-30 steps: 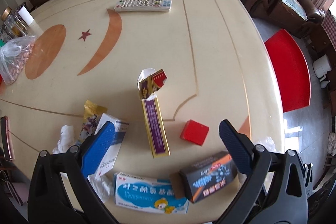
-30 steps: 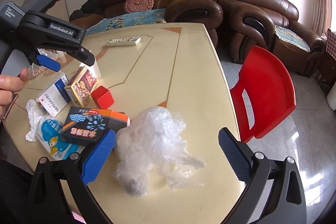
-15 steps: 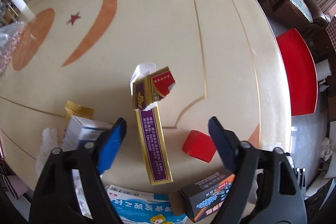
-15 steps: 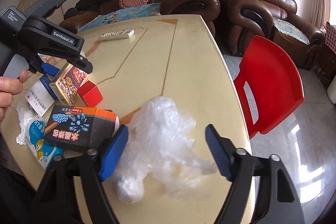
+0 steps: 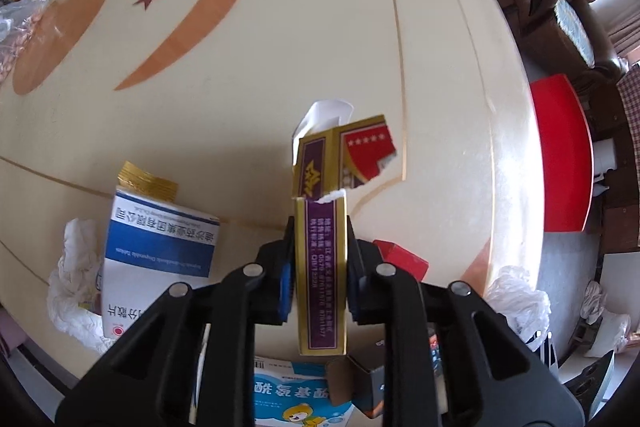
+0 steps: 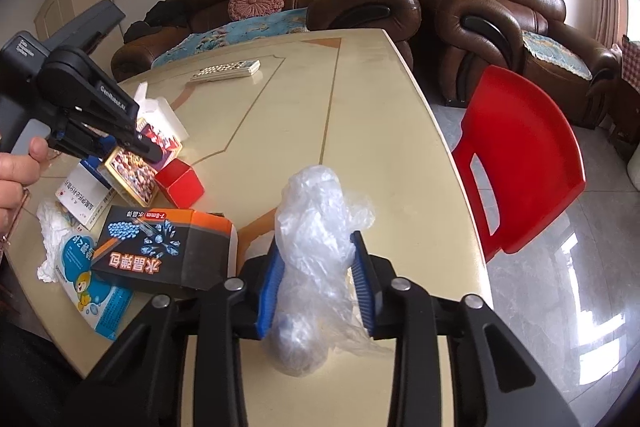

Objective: Collect trash
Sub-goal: 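Carry the cigarette box and plastic bag down over the pink bin with both tools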

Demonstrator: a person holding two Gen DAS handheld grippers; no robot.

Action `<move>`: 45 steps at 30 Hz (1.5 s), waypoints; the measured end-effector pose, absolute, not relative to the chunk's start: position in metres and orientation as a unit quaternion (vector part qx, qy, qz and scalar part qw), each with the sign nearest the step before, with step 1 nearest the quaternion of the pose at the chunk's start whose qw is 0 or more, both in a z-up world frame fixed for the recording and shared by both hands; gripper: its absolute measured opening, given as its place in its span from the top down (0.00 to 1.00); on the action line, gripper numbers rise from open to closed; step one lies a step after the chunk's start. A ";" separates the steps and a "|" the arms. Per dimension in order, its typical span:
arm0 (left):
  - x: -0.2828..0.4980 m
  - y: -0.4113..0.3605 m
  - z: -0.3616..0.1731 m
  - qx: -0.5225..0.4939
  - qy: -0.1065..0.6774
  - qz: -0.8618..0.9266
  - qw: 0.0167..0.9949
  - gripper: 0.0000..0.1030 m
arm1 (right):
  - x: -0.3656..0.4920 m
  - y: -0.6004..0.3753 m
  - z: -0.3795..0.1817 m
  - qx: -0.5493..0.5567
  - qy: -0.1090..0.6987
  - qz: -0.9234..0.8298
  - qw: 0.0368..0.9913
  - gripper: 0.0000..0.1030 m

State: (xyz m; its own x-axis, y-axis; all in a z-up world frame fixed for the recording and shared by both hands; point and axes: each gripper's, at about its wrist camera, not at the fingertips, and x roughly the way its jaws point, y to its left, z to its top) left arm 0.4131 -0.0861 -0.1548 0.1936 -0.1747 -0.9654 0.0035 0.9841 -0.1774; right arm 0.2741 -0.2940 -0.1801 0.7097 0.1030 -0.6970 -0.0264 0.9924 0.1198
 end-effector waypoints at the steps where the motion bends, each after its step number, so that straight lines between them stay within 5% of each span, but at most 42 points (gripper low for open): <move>1: 0.412 -0.085 -0.151 -0.068 0.627 -0.060 0.774 0.80 | 0.273 -0.292 -0.179 0.043 0.378 0.031 0.924 0.72; 28: 0.313 -0.042 -0.049 -0.018 0.505 -0.059 0.861 0.80 | 0.246 -0.264 -0.122 0.038 0.317 0.023 0.947 0.75; 45: 0.218 -0.010 0.002 -0.007 0.435 -0.069 0.898 0.80 | 0.181 -0.234 -0.037 -0.001 0.269 0.019 0.963 0.75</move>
